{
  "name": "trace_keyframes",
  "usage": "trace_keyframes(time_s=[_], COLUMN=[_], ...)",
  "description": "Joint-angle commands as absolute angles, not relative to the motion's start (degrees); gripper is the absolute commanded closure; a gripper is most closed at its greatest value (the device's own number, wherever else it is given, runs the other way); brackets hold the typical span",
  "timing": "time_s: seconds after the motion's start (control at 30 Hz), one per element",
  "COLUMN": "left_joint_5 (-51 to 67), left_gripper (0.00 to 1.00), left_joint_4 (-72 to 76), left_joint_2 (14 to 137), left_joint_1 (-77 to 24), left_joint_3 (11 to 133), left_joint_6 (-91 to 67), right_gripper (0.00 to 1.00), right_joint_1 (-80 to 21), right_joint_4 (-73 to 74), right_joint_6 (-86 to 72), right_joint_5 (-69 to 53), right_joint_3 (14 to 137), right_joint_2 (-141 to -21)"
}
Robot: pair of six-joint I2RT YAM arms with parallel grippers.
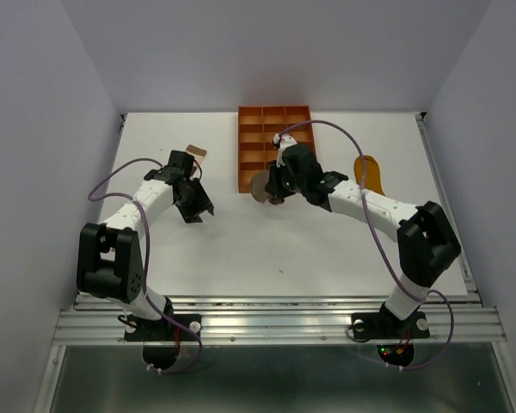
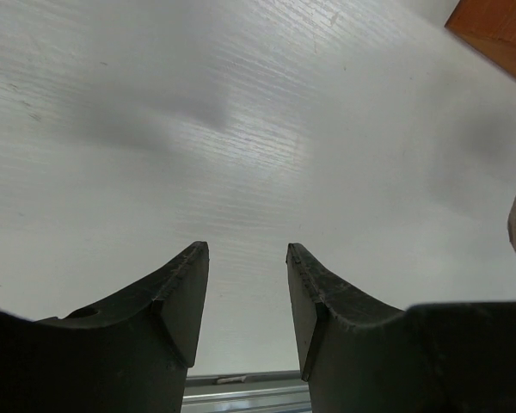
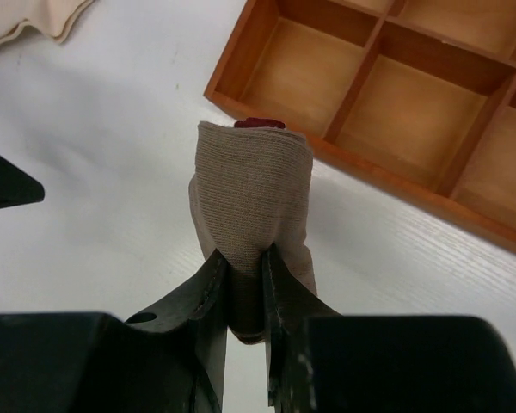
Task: Roll the socks
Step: Pick up the sock at the center of the board, then place the sock in the storage box.
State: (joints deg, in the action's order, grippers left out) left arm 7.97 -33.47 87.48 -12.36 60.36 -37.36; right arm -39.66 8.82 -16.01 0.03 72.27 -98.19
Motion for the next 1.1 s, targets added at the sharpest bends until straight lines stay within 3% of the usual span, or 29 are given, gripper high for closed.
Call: trace_keyframes(time_s=[0.0, 0.5, 0.77, 1.07], left_joint_5=[8.0, 8.7, 8.7, 8.96], left_gripper=[0.48, 0.48, 0.49, 0.49], left_joint_4=[-34.1, -35.59, -36.39, -36.3], left_joint_2=[86.48, 102.55, 107.22, 109.77], left_joint_1=[-12.3, -15.91, -16.35, -16.35], left_joint_3=[63.1, 82.96, 88.15, 89.47], left_joint_6=[-37.79, -38.58, -38.58, -38.58], right_gripper=[0.99, 0.99, 0.99, 0.99], right_joint_1=[-37.01, -26.02, -24.7, -24.7], right_joint_4=[9.23, 13.45, 9.86, 6.5], right_joint_6=[-13.54, 13.17, 28.19, 31.73], right_joint_5=[5.62, 25.92, 20.56, 20.58], right_joint_3=[72.25, 75.32, 76.46, 79.36], right_joint_2=[-94.05, -92.28, -95.97, -102.74])
